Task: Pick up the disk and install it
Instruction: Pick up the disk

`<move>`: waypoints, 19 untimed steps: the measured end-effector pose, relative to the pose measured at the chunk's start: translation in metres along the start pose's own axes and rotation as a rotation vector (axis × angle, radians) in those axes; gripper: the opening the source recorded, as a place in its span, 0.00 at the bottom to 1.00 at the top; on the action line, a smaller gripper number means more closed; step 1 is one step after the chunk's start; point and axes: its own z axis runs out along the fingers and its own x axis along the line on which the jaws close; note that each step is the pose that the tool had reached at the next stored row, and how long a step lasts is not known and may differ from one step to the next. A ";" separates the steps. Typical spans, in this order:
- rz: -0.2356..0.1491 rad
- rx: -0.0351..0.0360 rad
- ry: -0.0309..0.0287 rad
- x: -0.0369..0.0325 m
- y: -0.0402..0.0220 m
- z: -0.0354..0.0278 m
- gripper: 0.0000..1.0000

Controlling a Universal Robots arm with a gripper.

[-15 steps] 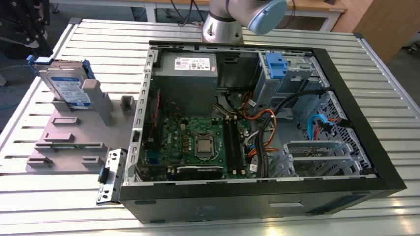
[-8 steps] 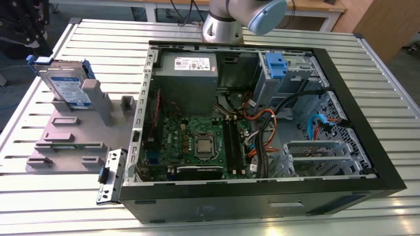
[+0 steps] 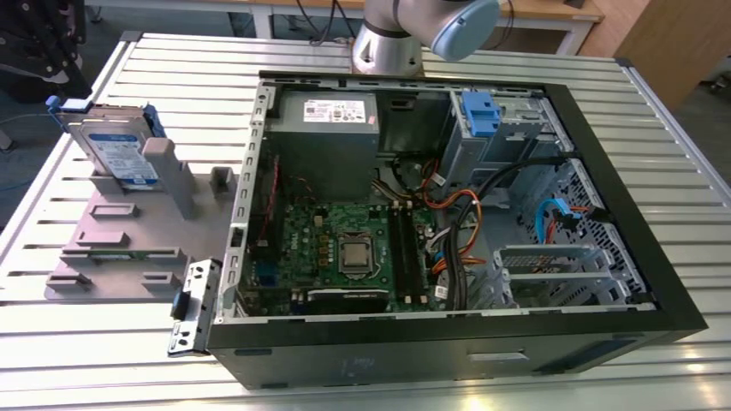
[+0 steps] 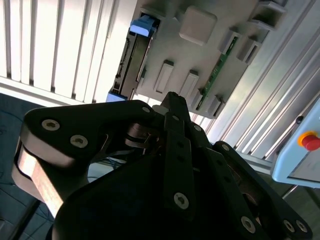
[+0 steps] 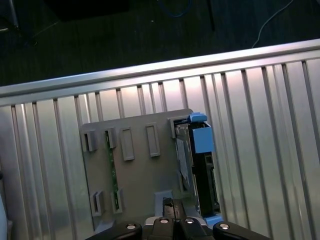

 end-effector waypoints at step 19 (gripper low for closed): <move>-0.032 -0.0006 0.0005 0.0000 0.0000 0.0000 0.11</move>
